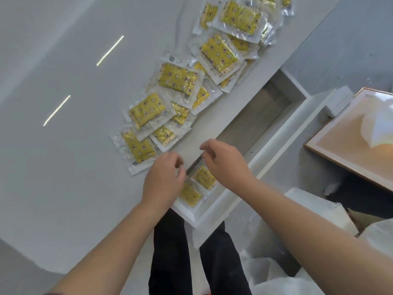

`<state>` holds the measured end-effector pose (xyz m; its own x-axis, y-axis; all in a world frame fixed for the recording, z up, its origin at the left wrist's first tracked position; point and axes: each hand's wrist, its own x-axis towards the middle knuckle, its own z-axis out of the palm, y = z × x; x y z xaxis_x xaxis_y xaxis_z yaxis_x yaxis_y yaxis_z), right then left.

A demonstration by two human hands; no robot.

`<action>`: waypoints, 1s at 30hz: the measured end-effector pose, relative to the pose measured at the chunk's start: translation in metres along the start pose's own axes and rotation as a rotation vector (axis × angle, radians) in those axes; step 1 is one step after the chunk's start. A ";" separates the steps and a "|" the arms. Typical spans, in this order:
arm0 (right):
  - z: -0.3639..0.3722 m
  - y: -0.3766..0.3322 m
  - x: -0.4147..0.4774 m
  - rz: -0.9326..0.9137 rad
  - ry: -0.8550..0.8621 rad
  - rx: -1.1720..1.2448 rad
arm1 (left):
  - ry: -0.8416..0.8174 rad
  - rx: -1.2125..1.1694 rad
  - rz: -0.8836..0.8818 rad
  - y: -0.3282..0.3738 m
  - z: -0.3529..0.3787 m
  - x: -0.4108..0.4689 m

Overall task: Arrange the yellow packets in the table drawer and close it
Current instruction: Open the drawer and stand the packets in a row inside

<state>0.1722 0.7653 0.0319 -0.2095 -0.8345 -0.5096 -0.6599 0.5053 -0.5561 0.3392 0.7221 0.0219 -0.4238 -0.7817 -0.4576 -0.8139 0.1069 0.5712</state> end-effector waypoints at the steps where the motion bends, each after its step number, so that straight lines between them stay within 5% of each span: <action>1: -0.001 -0.012 0.007 0.052 0.003 0.069 | 0.053 0.009 -0.013 -0.004 -0.012 0.008; 6: -0.001 -0.065 0.047 0.105 0.110 0.191 | 0.246 0.122 -0.042 -0.027 -0.060 0.066; 12: -0.015 -0.087 0.106 -0.042 0.386 -0.149 | 0.054 0.326 -0.084 -0.033 -0.083 0.118; 16: -0.028 -0.091 0.146 -0.002 0.294 -0.390 | 0.030 0.387 -0.066 -0.035 -0.085 0.129; 24: -0.042 -0.097 0.176 0.016 0.106 -0.610 | 0.052 -0.026 -0.162 -0.038 -0.098 0.126; 27: -0.048 -0.097 0.169 0.075 0.059 -0.365 | 0.046 -0.433 -0.219 -0.032 -0.108 0.124; 30: -0.054 -0.091 0.153 0.199 0.079 0.140 | -0.010 -0.784 -0.295 -0.026 -0.114 0.123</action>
<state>0.1613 0.5796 0.0402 -0.3847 -0.7276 -0.5679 -0.4946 0.6820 -0.5387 0.3534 0.5536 0.0285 -0.2433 -0.7046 -0.6666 -0.3811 -0.5625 0.7337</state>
